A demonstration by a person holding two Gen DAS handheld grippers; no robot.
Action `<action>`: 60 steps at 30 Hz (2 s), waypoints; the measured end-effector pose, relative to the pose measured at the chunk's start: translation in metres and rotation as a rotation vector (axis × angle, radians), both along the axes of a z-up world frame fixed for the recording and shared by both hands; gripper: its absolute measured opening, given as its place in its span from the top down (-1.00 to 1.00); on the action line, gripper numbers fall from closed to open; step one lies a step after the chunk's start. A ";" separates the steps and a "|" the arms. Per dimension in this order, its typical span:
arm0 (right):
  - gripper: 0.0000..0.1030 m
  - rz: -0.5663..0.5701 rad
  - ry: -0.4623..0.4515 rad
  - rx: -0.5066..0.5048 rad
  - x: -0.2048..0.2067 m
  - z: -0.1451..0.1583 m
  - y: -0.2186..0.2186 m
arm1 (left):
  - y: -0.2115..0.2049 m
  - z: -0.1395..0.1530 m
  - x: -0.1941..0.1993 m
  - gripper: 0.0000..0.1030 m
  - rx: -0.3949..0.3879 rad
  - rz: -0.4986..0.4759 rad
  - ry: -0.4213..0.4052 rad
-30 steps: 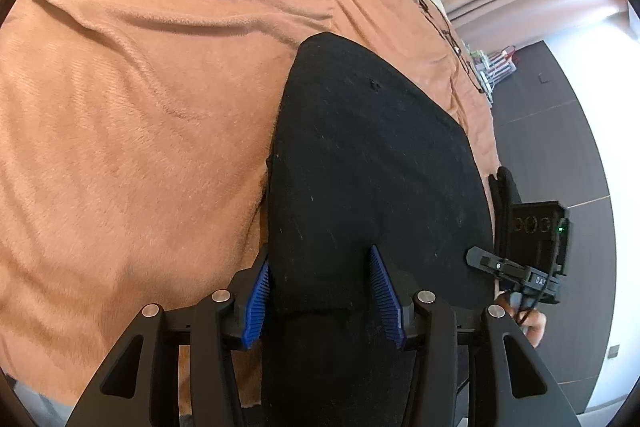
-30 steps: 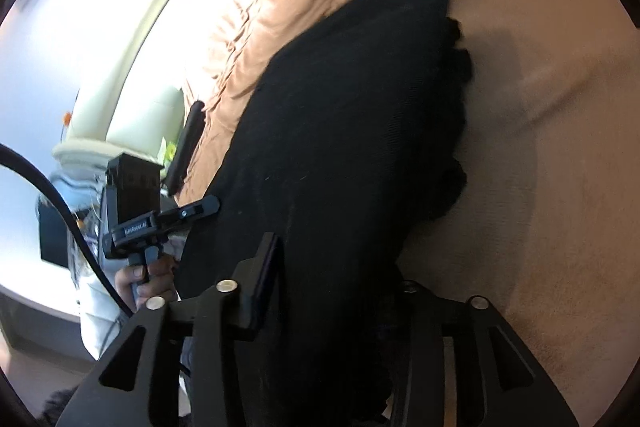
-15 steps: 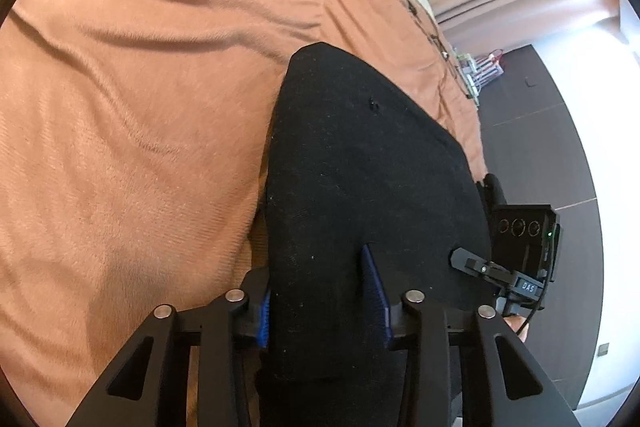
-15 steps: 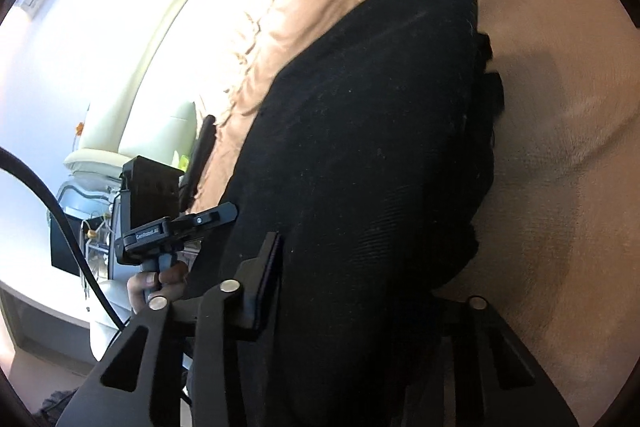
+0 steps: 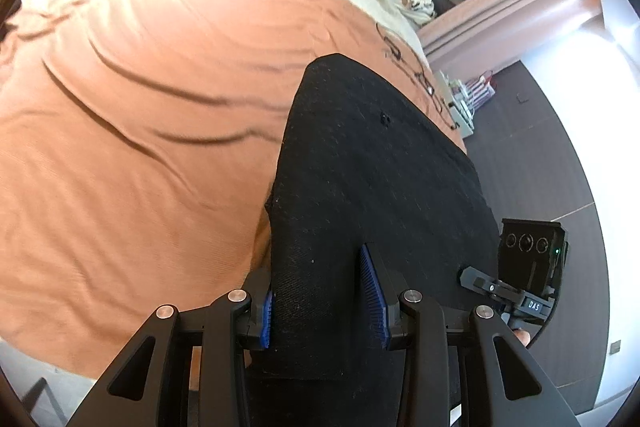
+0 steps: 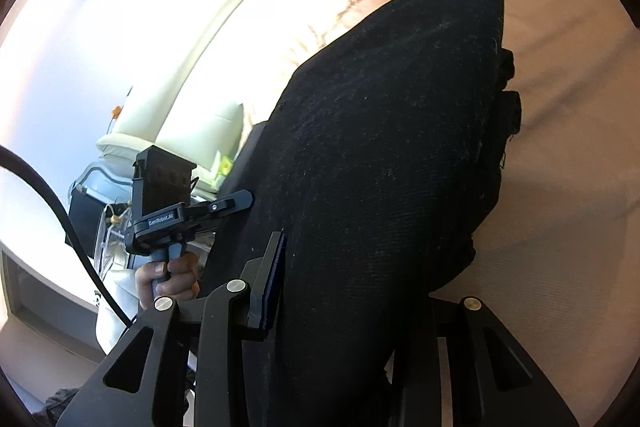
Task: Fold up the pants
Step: 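Lift the folded black trousers with both grippers and carry them toward the headboard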
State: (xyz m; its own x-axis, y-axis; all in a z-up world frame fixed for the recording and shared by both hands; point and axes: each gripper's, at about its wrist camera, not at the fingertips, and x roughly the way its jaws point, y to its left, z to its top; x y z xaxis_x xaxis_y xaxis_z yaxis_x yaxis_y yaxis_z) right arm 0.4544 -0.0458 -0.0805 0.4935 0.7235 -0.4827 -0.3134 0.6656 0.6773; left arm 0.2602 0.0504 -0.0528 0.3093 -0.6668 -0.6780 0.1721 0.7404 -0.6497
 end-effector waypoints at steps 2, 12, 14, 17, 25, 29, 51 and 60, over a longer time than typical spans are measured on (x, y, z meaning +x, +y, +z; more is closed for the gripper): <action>0.40 0.011 -0.016 -0.007 0.000 0.005 0.013 | 0.013 0.012 -0.002 0.24 0.006 0.010 -0.016; 0.40 0.072 -0.038 -0.007 0.017 0.005 0.065 | 0.115 0.039 -0.011 0.24 0.023 0.094 -0.062; 0.40 0.091 -0.040 -0.011 0.019 0.001 0.072 | 0.138 0.041 -0.012 0.24 0.017 0.116 -0.066; 0.40 0.119 -0.046 -0.013 0.019 0.000 0.077 | 0.171 0.045 -0.014 0.24 0.022 0.151 -0.076; 0.40 0.182 -0.041 -0.018 0.034 -0.014 0.090 | 0.244 0.045 -0.013 0.24 0.042 0.221 -0.075; 0.40 0.207 -0.034 -0.026 0.045 -0.016 0.104 | 0.272 0.045 0.001 0.24 0.050 0.242 -0.069; 0.40 0.315 -0.056 -0.031 0.122 -0.033 0.165 | 0.423 0.055 0.069 0.26 0.192 0.328 -0.040; 0.40 0.340 -0.080 -0.017 0.127 -0.041 0.186 | 0.474 0.063 0.092 0.26 0.248 0.399 -0.018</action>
